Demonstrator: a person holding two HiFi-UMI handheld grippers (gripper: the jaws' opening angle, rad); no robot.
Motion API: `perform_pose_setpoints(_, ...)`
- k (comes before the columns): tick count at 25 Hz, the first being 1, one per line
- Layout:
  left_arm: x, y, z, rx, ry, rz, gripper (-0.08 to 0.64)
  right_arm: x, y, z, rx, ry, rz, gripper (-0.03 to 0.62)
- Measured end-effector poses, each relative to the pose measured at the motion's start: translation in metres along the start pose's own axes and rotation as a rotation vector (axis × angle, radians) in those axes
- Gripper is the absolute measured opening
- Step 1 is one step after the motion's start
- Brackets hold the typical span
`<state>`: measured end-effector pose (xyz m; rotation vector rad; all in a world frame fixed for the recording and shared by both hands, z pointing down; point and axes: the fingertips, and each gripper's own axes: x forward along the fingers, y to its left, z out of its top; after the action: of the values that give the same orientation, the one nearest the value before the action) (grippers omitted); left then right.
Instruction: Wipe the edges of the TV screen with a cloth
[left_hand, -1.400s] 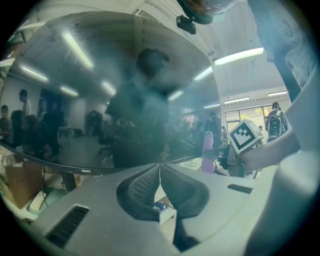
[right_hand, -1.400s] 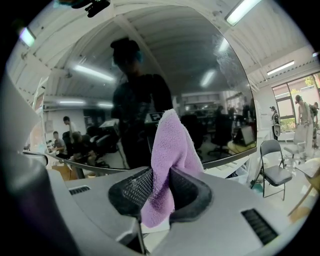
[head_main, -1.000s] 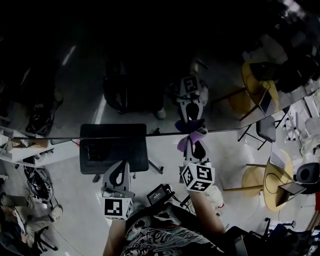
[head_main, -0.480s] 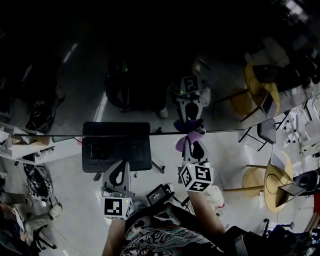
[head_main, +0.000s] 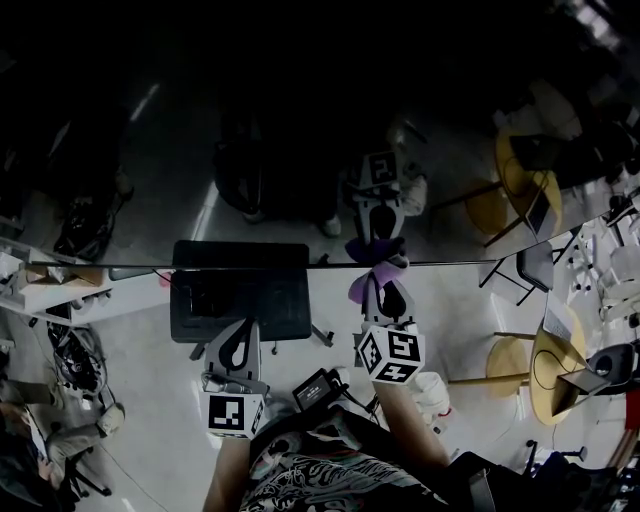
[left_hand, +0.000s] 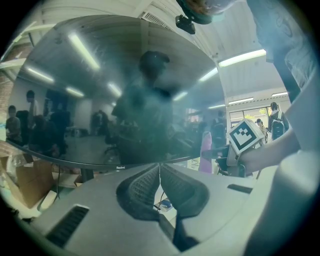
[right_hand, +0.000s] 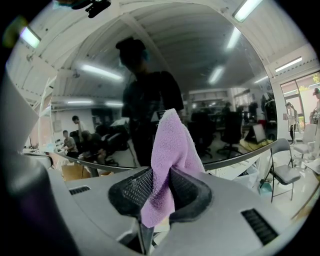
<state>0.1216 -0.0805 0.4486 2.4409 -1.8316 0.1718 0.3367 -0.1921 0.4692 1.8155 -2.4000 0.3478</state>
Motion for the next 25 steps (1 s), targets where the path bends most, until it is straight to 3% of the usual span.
perform_pose_setpoints(25,-0.023,0.053,-0.008,-0.024,-0.009,0.037,0.018,0.012,0.063,-0.005,-0.033,0.018,0.037,0.109)
